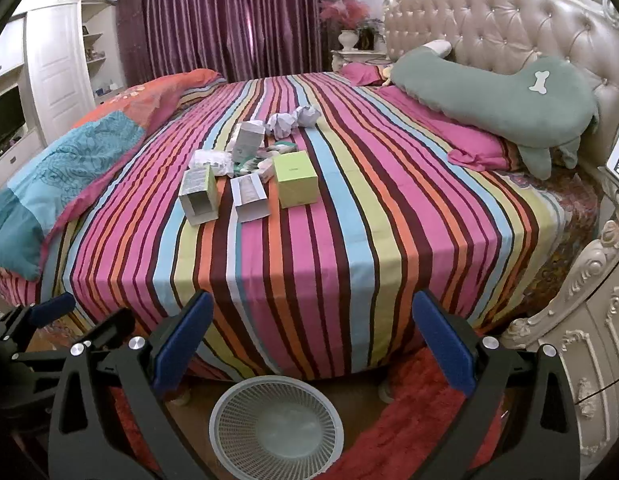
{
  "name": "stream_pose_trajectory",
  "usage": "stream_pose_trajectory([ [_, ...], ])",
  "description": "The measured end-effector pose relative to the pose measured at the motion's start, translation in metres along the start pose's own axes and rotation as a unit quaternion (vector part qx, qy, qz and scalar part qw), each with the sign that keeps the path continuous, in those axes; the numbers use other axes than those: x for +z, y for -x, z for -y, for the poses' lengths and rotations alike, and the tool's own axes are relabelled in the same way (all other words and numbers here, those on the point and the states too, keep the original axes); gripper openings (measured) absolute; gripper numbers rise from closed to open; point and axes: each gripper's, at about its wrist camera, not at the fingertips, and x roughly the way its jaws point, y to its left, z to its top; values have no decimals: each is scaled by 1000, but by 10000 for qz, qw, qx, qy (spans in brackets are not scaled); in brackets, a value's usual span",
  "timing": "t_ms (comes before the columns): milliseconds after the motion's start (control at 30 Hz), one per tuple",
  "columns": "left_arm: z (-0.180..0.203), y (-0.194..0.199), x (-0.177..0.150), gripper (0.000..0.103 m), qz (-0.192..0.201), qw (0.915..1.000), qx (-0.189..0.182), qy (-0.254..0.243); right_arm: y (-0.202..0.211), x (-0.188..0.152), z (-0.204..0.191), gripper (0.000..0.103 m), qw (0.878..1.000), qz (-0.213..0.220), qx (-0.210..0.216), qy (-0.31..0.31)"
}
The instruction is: Collect trash
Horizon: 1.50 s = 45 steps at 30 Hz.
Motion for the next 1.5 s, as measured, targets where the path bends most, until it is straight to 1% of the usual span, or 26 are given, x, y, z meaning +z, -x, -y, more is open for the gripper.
stream_pose_trajectory([
  [367,0,-2,-3,97,-31,10000,72,26,1,-1,-1,95,10000,32,12,16],
  [1500,-2,-1,-5,97,-13,10000,74,19,1,-1,-5,95,9998,-10,181,40],
])
